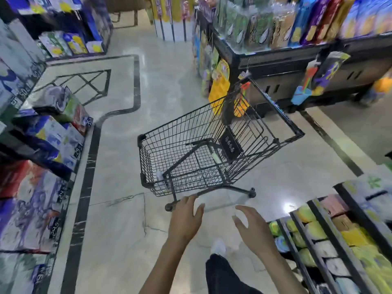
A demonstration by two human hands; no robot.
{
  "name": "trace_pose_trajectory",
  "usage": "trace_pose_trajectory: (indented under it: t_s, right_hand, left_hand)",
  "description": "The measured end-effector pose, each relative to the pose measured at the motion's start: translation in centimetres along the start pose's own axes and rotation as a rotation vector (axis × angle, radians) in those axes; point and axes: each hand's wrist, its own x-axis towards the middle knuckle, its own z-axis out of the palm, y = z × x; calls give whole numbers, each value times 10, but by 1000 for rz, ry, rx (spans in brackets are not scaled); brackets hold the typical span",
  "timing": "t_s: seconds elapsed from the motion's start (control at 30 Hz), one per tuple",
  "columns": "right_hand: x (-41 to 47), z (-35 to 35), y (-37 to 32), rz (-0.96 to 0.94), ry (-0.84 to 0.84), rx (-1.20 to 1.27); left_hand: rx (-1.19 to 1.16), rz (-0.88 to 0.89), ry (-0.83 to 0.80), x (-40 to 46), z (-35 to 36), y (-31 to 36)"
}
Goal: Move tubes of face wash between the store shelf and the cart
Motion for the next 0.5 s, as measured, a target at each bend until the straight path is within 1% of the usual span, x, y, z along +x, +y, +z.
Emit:
trace_pose_trajectory:
  t_s: [0.23,0.37,0.5]
  right_hand:
    - [143,-29,-24,2,-121,-1]
    - [225,-29,-51,12,-198,0]
    - [300,-13,-71,122,-235,60]
  left_hand:
    - [-36,-132,5,109,-13,0]
    - [-86,-267,22,157,-18,-19]
    - [-101,-407,46,208,-23,-42]
